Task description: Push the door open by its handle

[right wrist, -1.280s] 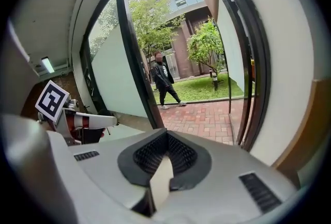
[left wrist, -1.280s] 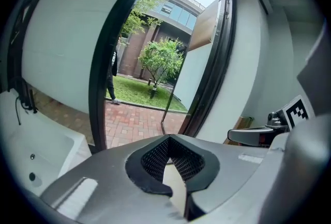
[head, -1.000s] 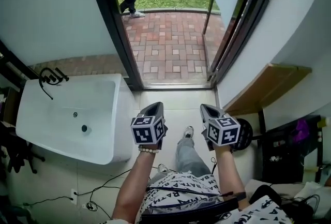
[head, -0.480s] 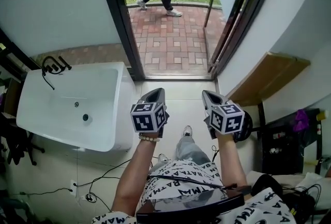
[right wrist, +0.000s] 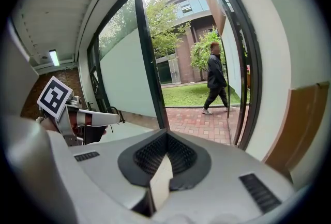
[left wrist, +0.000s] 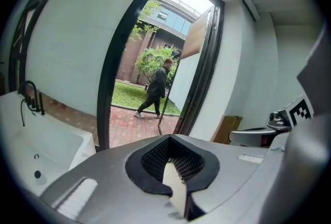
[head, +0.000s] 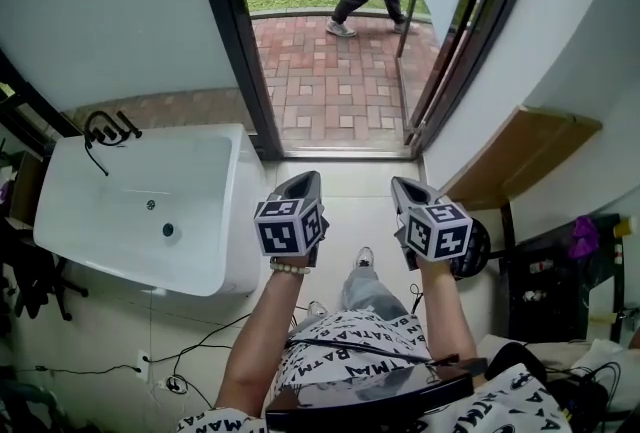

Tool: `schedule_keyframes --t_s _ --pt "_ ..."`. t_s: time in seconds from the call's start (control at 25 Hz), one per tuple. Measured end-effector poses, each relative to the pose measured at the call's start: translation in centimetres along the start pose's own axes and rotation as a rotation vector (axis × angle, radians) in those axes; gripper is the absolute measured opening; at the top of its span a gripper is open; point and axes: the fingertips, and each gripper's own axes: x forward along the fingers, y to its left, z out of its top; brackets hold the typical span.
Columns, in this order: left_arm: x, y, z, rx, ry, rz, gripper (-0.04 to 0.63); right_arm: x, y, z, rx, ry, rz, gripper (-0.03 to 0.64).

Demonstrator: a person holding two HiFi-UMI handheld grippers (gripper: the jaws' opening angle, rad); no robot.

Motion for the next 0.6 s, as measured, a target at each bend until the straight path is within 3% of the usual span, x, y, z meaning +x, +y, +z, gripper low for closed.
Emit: schedule_keyframes --t_s 0.6 --pt "0.29 -0.81 0.04 0.000 -0.012 -0.005 -0.011 -0.39 -0.48 -0.07 -0.005 -0.003 0.007 0.012"
